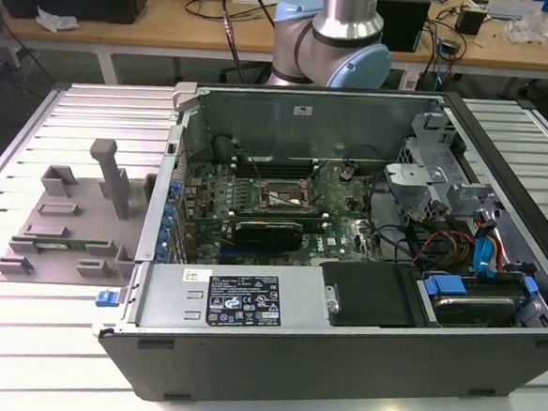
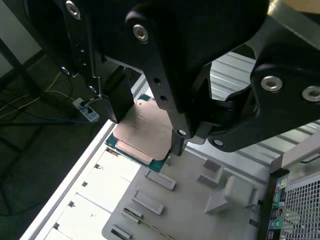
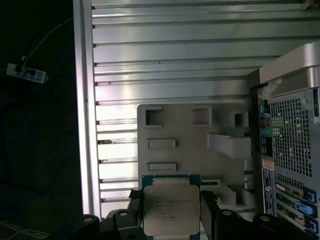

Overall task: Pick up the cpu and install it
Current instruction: 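Pick up the cpu and move it towards the insertion slot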

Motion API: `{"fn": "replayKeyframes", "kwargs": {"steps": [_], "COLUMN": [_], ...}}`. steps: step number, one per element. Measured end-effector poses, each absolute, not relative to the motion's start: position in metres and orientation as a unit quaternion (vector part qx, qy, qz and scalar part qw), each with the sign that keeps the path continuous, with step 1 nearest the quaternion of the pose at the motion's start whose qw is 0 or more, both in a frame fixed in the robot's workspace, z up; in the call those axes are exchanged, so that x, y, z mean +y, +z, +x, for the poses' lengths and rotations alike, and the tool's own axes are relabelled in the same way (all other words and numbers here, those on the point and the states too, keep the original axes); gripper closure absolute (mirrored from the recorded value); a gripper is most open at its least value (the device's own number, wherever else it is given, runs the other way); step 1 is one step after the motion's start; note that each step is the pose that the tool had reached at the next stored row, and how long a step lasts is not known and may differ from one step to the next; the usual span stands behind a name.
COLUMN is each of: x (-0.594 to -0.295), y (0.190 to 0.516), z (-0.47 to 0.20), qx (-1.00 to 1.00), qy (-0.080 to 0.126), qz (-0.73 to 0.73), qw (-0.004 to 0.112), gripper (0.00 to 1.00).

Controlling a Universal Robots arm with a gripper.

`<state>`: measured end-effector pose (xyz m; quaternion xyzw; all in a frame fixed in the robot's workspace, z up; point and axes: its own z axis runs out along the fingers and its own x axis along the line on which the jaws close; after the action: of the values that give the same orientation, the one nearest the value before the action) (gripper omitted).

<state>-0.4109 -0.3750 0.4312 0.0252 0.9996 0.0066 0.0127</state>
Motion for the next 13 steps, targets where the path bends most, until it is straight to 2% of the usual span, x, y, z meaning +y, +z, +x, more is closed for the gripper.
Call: {"fn": "replayKeyframes", "kwargs": {"steps": [10, 13], "x": [-0.375, -0.375], "y": [0.471, 0.472], "z": [-0.411, -0.411], "qx": [1.000, 1.000], "qy": [0.007, 0.007], "qz": [0.025, 0.025], "qw": [0.013, 0.013], "gripper": [0.45, 0.45]}}
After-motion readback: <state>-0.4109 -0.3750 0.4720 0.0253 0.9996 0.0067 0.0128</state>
